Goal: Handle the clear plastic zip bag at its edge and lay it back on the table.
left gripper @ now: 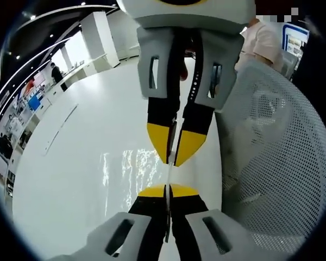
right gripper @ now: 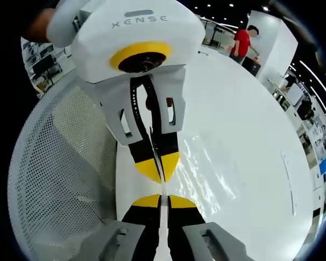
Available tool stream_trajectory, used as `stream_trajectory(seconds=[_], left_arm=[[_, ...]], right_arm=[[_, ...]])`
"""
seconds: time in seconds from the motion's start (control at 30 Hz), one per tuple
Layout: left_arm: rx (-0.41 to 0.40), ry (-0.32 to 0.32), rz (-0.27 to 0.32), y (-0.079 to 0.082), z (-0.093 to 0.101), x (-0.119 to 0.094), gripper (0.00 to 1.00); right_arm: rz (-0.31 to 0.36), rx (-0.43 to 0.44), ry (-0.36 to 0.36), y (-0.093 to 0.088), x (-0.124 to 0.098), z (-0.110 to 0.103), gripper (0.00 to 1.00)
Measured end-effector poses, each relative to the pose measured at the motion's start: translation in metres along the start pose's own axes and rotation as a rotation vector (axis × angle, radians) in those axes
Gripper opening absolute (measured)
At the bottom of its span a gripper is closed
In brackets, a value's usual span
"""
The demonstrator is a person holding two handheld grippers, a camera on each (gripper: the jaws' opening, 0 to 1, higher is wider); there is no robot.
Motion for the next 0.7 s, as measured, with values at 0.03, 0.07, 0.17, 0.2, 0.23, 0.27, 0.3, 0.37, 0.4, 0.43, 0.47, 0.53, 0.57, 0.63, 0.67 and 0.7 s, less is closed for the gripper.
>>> stream_trajectory(seconds=[0.03, 0.07, 0.17, 0.2, 0.23, 0.27, 0.3, 0.37, 0.4, 0.43, 0.47, 0.53, 0.57, 0.63, 0.67, 0.7], left_arm=[[-0.005, -0.008, 0.008, 0.001, 0.002, 0.000, 0.03], [-0.006, -0.015, 0.013, 0.002, 0.003, 0.000, 0.04], [0.007, -0.019, 0.028, 0.006, 0.004, 0.000, 0.02], [0.020, -0.017, 0.034, 0.008, 0.003, 0.000, 0.00], [0.039, -0.003, 0.040, 0.009, 0.001, -0.001, 0.00], [0.040, -0.001, 0.040, 0.009, 0.001, -0.001, 0.00], [0.041, -0.004, 0.045, 0.010, 0.001, -0.002, 0.00], [0.049, -0.007, 0.049, 0.011, 0.001, -0.002, 0.00], [0.058, -0.007, 0.052, 0.011, 0.002, -0.002, 0.00], [0.052, -0.009, 0.053, 0.011, 0.003, -0.002, 0.00], [0.039, -0.009, 0.057, 0.011, 0.003, -0.002, 0.00], [0.035, -0.006, 0.065, 0.011, 0.002, -0.002, 0.00], [0.029, -0.008, 0.068, 0.012, 0.003, -0.002, 0.00], [0.029, -0.005, 0.075, 0.012, 0.002, -0.002, 0.00], [0.026, -0.003, 0.077, 0.012, 0.001, -0.002, 0.00], [0.023, -0.002, 0.079, 0.012, 0.000, -0.003, 0.00]], right_arm=[[-0.001, 0.001, 0.000, 0.000, 0.000, 0.000, 0.00], [0.000, 0.001, 0.001, 0.000, 0.000, 0.000, 0.00], [-0.002, -0.002, 0.002, 0.000, 0.001, -0.001, 0.00], [-0.001, -0.006, 0.004, 0.001, 0.003, -0.001, 0.00], [-0.002, -0.007, 0.006, 0.001, 0.003, -0.001, 0.00], [-0.002, -0.007, 0.006, 0.000, 0.004, -0.002, 0.00], [-0.002, -0.007, 0.003, 0.000, 0.004, -0.001, 0.00], [-0.001, -0.002, 0.003, -0.001, 0.004, -0.001, 0.00], [0.000, 0.004, 0.004, -0.001, 0.004, -0.002, 0.00], [0.001, 0.003, 0.005, -0.001, 0.004, -0.002, 0.00], [0.002, 0.001, 0.007, -0.001, 0.004, -0.002, 0.00], [0.002, 0.014, -0.001, -0.001, 0.004, 0.000, 0.00], [-0.003, 0.019, 0.001, -0.002, 0.004, 0.000, 0.00], [-0.011, 0.005, -0.005, -0.003, 0.003, 0.002, 0.00], [-0.010, -0.002, -0.006, -0.003, 0.003, 0.002, 0.00], [-0.011, 0.006, -0.005, -0.003, 0.002, 0.002, 0.00]])
Point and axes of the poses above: the point that each gripper's makers call its tool centre point, and the gripper's own axes: x roughly forward along the fingers, z roughly to its right, y roughly out of its top, the point moved 1 cm from there along -x, roughly backward along the fingers, and after that the axes turned 4 degrees about z, right-handed, at the moved point
